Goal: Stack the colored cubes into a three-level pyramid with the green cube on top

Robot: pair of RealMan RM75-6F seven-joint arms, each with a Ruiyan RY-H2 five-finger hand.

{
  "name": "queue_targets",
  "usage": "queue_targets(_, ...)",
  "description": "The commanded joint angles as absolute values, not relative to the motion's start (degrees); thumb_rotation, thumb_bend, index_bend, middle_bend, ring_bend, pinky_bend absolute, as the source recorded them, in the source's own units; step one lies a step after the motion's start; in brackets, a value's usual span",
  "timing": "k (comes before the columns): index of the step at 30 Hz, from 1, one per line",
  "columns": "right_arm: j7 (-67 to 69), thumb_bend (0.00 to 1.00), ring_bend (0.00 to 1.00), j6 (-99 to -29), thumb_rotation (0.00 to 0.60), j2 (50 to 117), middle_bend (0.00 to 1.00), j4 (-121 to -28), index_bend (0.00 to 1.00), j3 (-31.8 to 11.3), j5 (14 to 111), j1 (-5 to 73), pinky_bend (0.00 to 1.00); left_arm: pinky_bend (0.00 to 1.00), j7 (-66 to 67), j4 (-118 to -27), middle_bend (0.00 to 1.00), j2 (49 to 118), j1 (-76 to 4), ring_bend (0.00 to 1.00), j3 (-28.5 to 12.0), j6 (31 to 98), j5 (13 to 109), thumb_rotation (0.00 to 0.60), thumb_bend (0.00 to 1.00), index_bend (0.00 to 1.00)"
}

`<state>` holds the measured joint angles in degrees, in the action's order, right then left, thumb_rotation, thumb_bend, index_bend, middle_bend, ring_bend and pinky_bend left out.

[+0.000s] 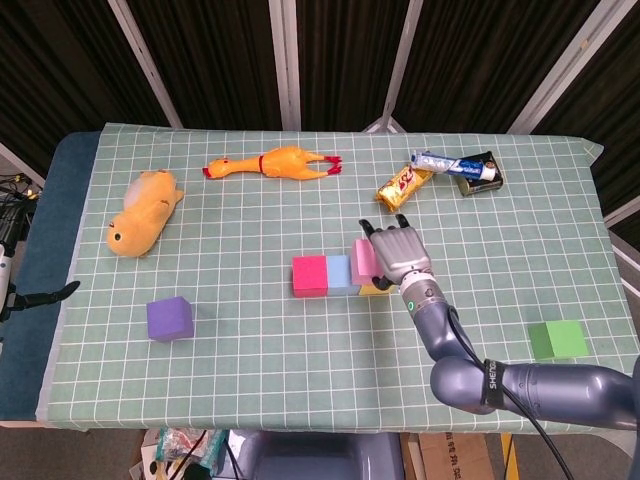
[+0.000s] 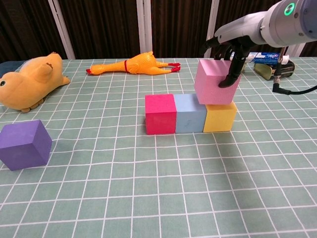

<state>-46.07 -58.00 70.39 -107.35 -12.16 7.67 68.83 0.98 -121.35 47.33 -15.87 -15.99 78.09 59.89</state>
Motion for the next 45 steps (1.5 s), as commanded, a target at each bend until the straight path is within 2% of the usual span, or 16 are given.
queue_targets(1, -45.8, 0.34, 0.28, -58.2, 0.600, 70.7, 0.35, -107.0, 0.00, -11.8, 7.9, 68.9, 0.00, 0.07, 0.9, -121.4, 0.04, 47.3, -15.9, 0.02, -15.9, 78.1, 60.0, 0.600, 0.07, 0.00)
queue_targets(45, -46.5, 0.35, 0.28, -61.3, 0.600, 74.9, 0.35, -105.9, 0.00, -10.7, 8.0, 71.3, 0.00, 0.07, -1.2, -121.6, 0.04, 46.4, -15.9, 0.02, -16.2, 77.8, 59.8, 0.600, 0.07, 0.00)
